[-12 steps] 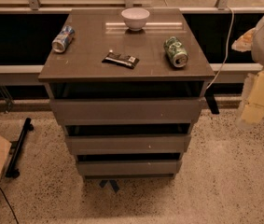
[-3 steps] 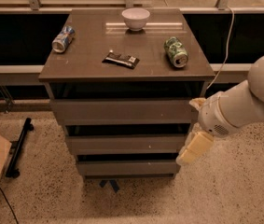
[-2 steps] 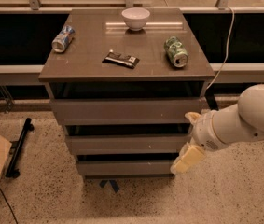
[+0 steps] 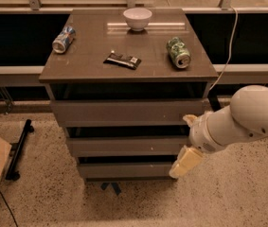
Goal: Open bottom drawer
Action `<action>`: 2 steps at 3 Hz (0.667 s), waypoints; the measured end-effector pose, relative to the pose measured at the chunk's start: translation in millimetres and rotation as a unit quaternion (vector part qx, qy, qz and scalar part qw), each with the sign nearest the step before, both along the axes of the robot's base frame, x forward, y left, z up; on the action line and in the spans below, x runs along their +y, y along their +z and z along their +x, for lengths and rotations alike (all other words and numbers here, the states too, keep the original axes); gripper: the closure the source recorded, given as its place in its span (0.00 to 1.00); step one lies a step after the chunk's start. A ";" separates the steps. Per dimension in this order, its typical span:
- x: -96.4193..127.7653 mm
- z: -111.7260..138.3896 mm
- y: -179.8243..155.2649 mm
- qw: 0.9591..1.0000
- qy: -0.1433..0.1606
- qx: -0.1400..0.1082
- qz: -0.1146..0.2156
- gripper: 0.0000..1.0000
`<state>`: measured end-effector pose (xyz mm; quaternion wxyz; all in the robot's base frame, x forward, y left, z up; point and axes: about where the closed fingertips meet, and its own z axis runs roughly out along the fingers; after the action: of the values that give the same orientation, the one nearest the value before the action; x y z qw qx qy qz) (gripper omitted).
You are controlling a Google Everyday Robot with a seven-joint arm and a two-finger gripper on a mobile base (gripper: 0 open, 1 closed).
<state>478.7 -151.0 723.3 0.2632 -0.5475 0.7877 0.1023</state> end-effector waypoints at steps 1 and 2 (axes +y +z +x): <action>10.7 -1.3 -18.4 1.000 0.014 0.009 -0.003 0.00; 19.2 -5.0 -60.3 0.999 0.027 0.017 -0.012 0.00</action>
Offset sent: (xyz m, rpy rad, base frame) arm -0.0053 0.0225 -0.0910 -0.0355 0.0476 0.0613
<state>473.7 -131.8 663.0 0.2404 -0.5694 0.7785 0.1094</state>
